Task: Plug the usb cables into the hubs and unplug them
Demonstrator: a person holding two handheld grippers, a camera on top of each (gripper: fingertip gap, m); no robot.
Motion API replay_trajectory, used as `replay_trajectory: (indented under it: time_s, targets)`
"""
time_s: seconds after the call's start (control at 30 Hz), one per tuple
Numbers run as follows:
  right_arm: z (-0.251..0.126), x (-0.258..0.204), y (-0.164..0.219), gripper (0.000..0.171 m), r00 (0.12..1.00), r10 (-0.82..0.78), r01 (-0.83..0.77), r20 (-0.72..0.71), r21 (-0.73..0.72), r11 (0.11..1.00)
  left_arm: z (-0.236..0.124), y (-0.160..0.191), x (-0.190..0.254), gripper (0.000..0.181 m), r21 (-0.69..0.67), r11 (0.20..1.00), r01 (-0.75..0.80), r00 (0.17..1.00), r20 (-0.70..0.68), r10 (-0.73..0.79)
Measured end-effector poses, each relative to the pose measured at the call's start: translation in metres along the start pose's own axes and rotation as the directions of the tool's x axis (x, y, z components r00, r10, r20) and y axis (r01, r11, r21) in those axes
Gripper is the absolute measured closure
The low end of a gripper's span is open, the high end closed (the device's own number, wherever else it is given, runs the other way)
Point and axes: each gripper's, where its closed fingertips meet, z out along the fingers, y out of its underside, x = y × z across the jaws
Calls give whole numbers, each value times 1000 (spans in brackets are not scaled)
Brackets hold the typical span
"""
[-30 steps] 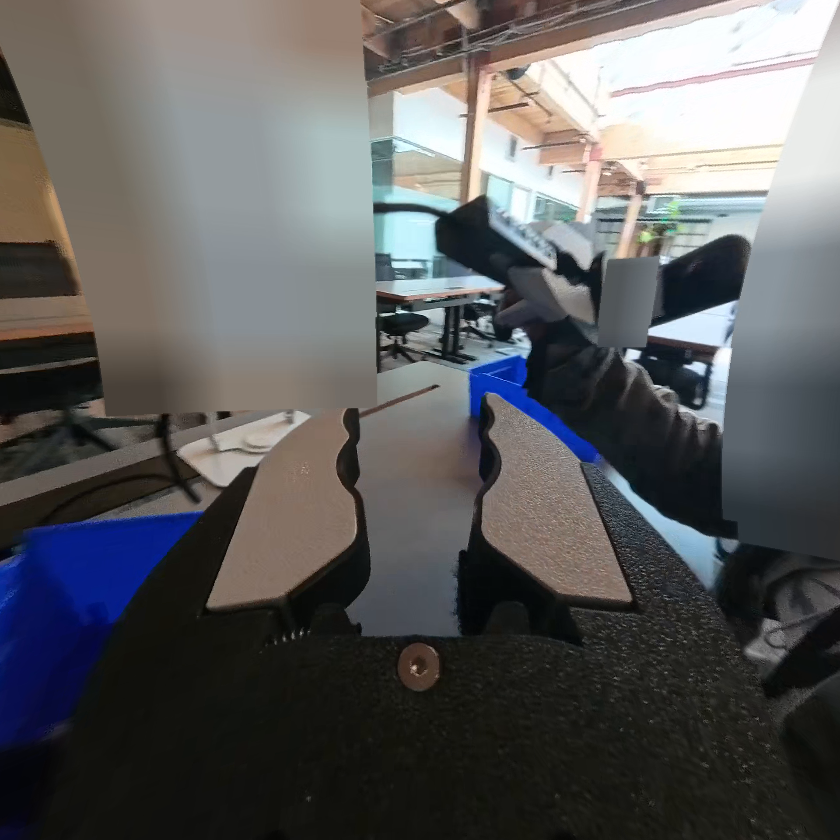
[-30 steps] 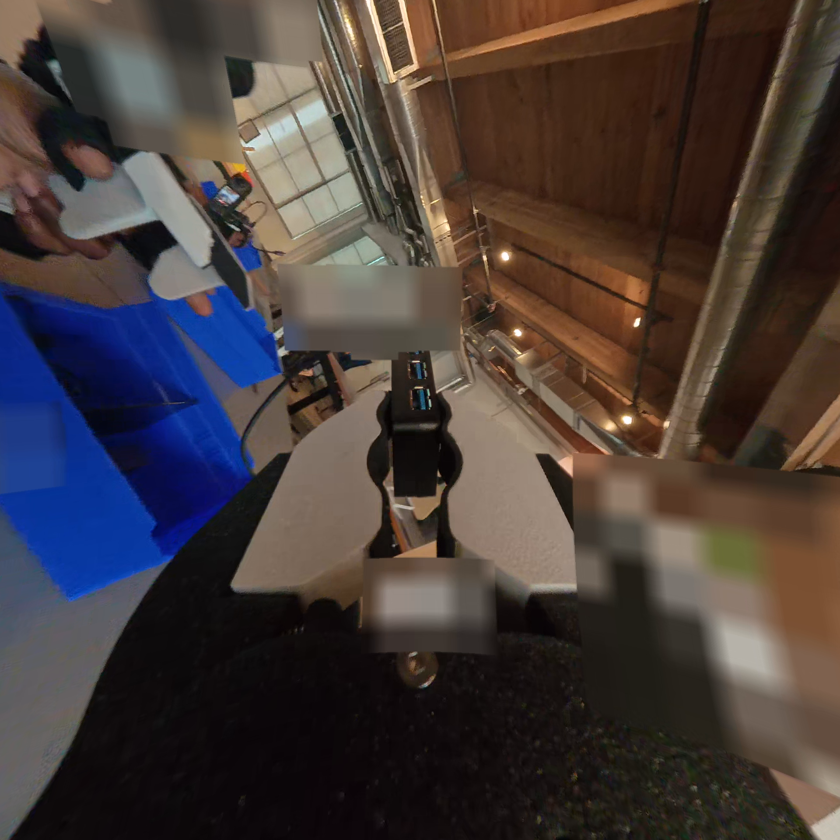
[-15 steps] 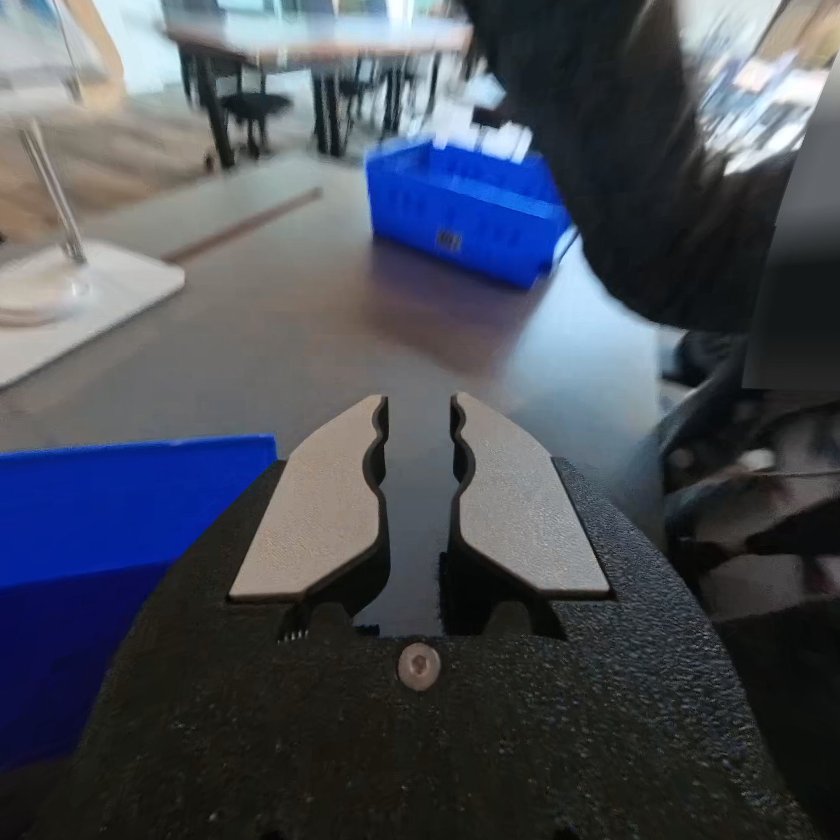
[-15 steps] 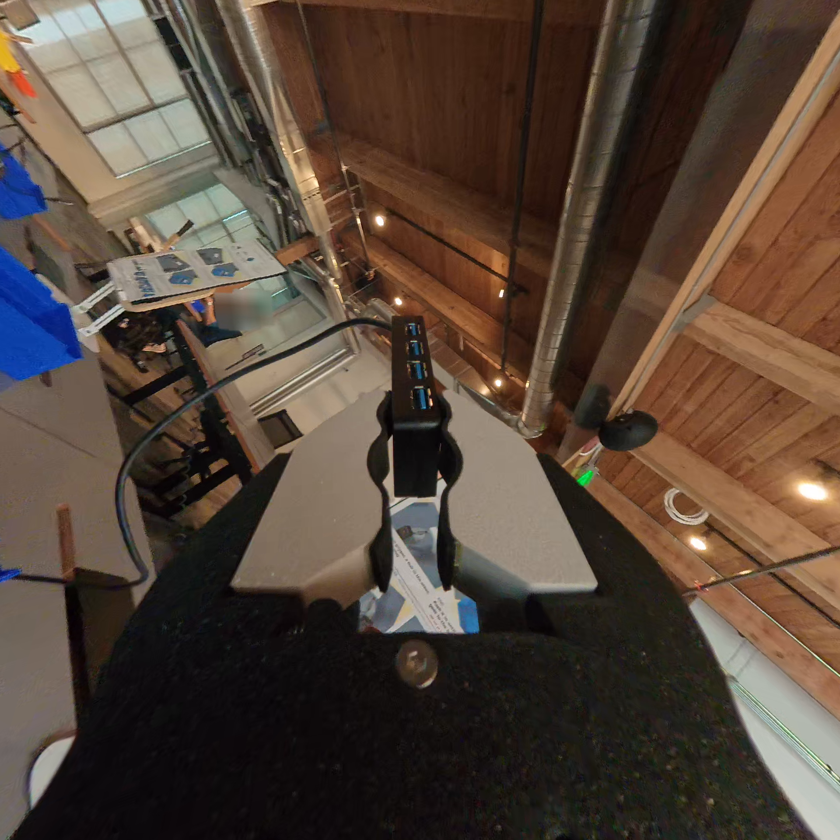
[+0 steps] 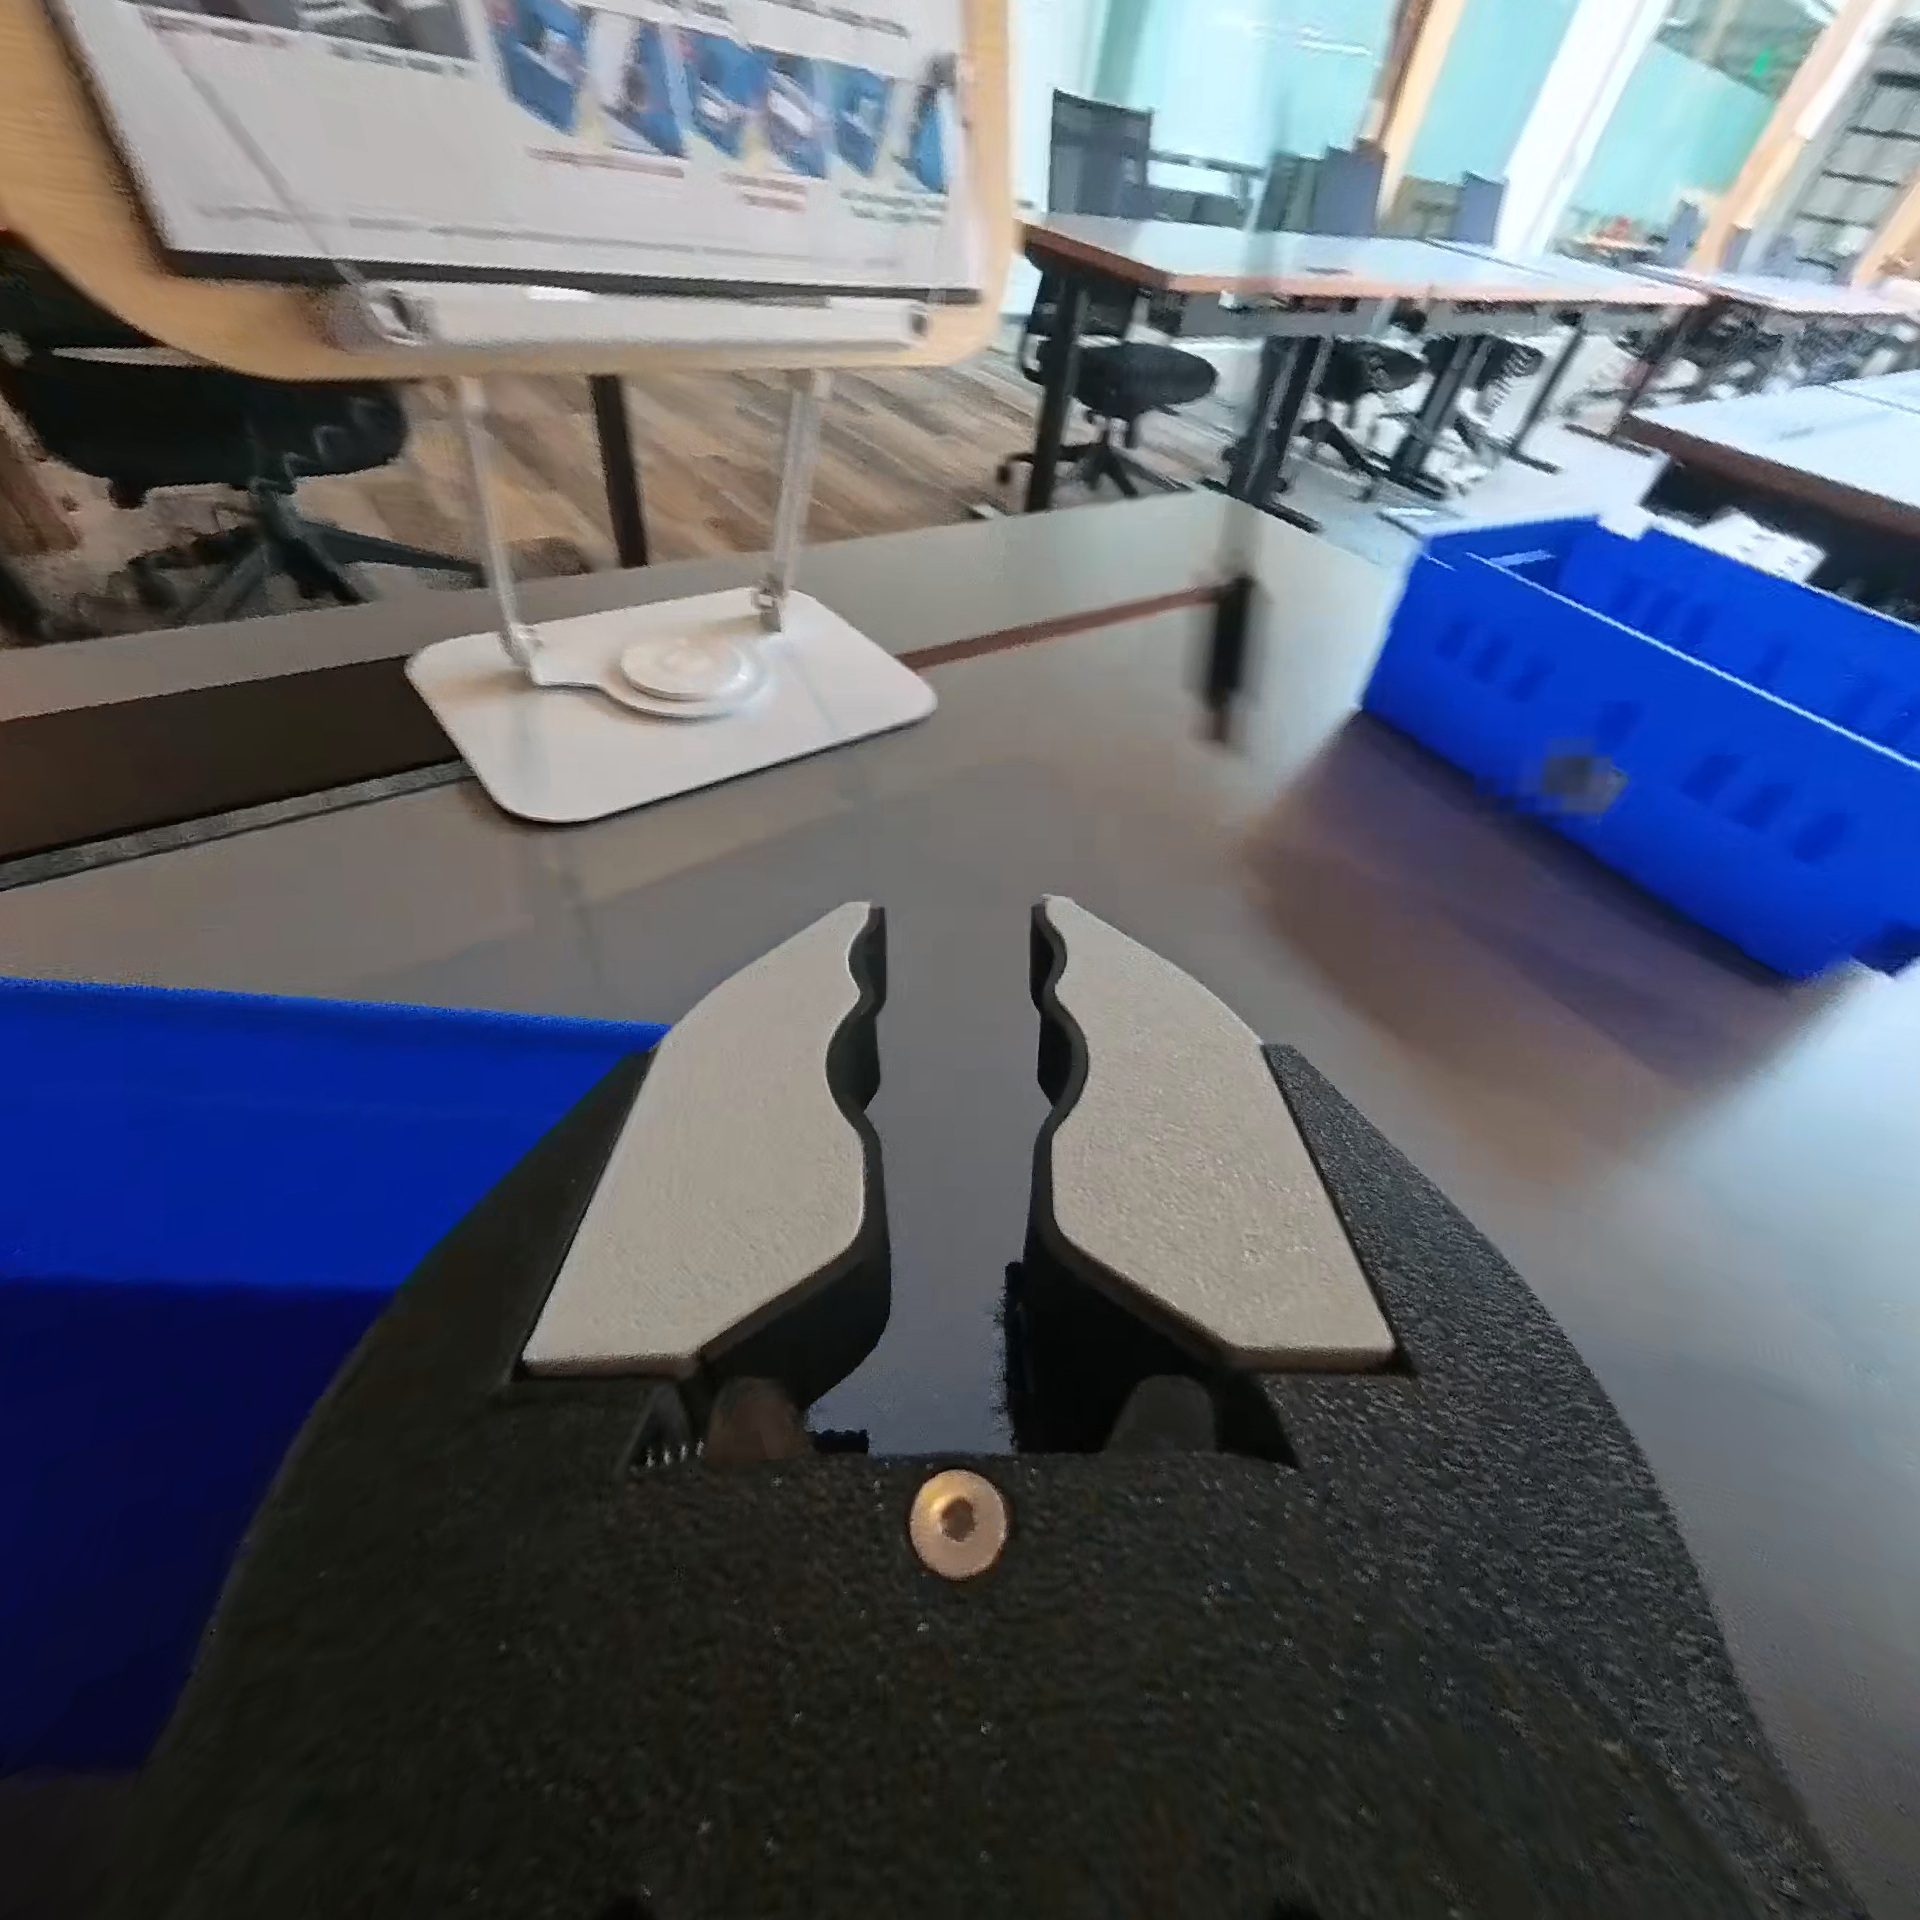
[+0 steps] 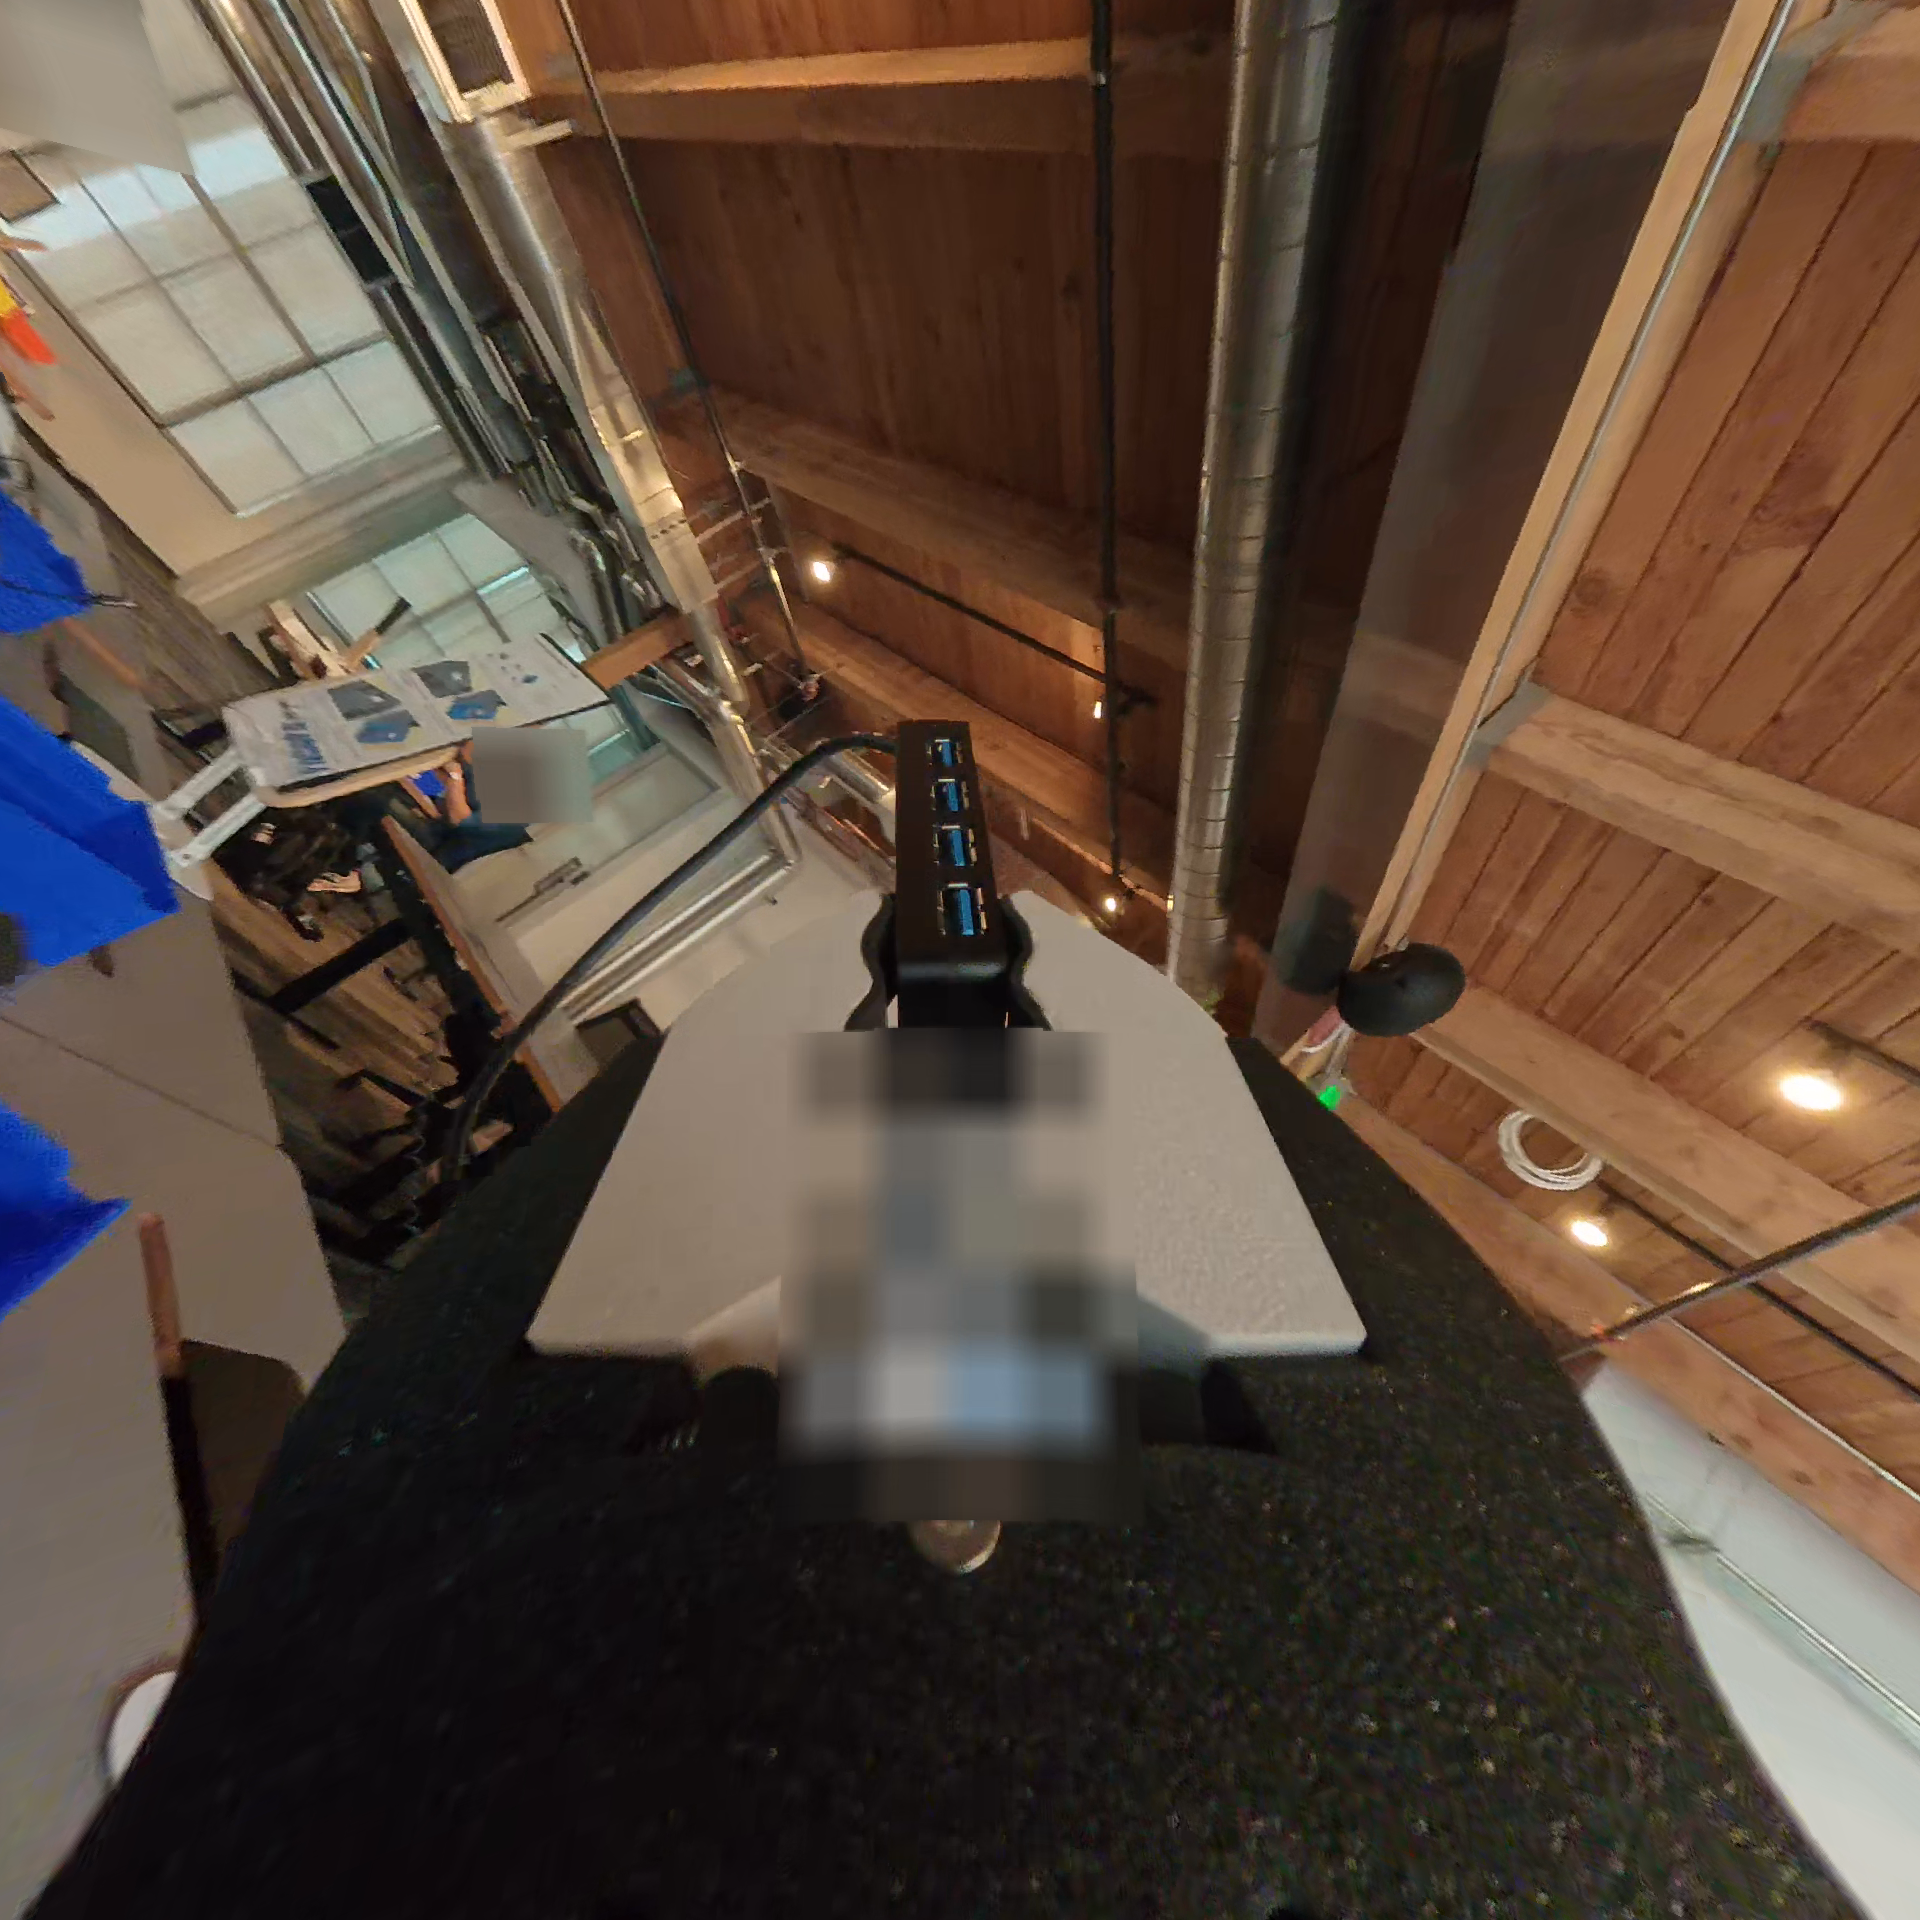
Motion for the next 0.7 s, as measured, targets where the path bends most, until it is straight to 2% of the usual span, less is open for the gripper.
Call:
replay_trajectory:
  time_s: [0.23,0.33,0.43,0.53,0.63,0.7]
  targets:
    - [-26,-32,2,155,984,109,-111,139,4,994,11,-23,-81,151,101,993,68,969,231,-90]
    - [-35,-46,5,155,964,178,-185,196,17,983,8,-34,-108,151,162,982,94,954,269,-136]
    - [-43,-60,9,155,941,230,-243,250,22,970,4,-45,-120,149,218,971,99,967,209,-146]
    - [-49,-78,14,155,917,251,-267,309,12,964,-13,-68,-102,143,319,942,102,992,37,-120]
    - [-55,-94,21,155,883,287,-306,371,-8,952,-53,-100,-64,142,479,877,36,996,-92,9]
    - [-58,-105,27,155,858,307,-323,411,-32,946,-84,-113,-36,140,560,827,-58,983,-114,147]
